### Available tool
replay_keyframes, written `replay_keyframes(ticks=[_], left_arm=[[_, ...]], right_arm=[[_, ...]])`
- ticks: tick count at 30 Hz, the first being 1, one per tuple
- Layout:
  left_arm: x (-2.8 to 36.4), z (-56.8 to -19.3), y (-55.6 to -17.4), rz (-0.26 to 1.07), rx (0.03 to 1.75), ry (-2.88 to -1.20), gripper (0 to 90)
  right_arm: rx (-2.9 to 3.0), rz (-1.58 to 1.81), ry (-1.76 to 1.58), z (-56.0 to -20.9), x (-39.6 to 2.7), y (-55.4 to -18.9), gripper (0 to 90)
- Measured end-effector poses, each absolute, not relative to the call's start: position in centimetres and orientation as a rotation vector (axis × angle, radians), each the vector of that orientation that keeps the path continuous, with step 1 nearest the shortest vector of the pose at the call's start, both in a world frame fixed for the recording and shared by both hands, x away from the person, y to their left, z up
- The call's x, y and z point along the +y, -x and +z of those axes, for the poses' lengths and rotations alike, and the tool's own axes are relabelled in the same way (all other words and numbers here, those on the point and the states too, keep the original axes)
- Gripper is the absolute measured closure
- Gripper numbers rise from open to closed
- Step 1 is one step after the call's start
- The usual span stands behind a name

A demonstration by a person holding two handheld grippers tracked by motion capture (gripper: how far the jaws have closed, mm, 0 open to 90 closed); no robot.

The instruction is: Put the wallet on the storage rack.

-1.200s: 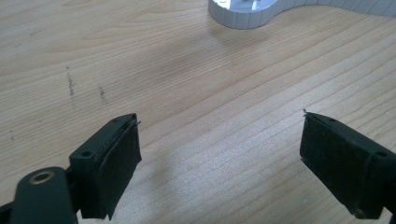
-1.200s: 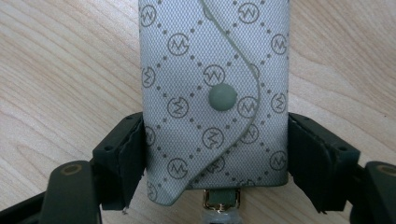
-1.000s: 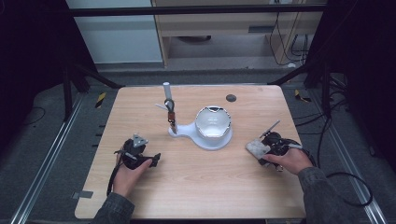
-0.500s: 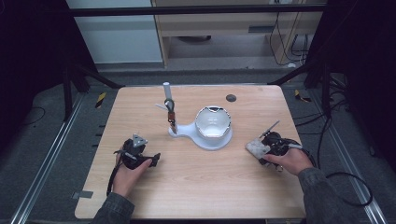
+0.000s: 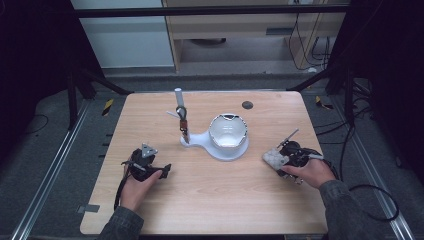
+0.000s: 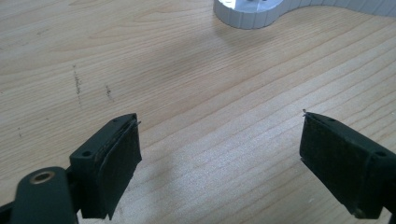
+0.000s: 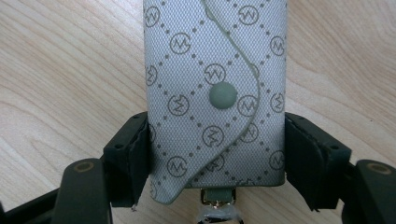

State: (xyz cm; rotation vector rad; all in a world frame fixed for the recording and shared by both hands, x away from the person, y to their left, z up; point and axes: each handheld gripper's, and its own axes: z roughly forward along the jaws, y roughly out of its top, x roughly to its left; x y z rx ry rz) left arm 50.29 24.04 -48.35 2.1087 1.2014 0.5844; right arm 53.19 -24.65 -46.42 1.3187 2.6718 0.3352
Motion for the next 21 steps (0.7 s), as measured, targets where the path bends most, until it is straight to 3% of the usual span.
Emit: replay_keyframes(ticks=[21], left_arm=[[24.1, -48.3, -50.3, 0.586, 1.203, -2.106, 12.3]], right_arm=[[2.673, 0.352, -1.259, -44.3, -23.6, -53.1, 30.7]])
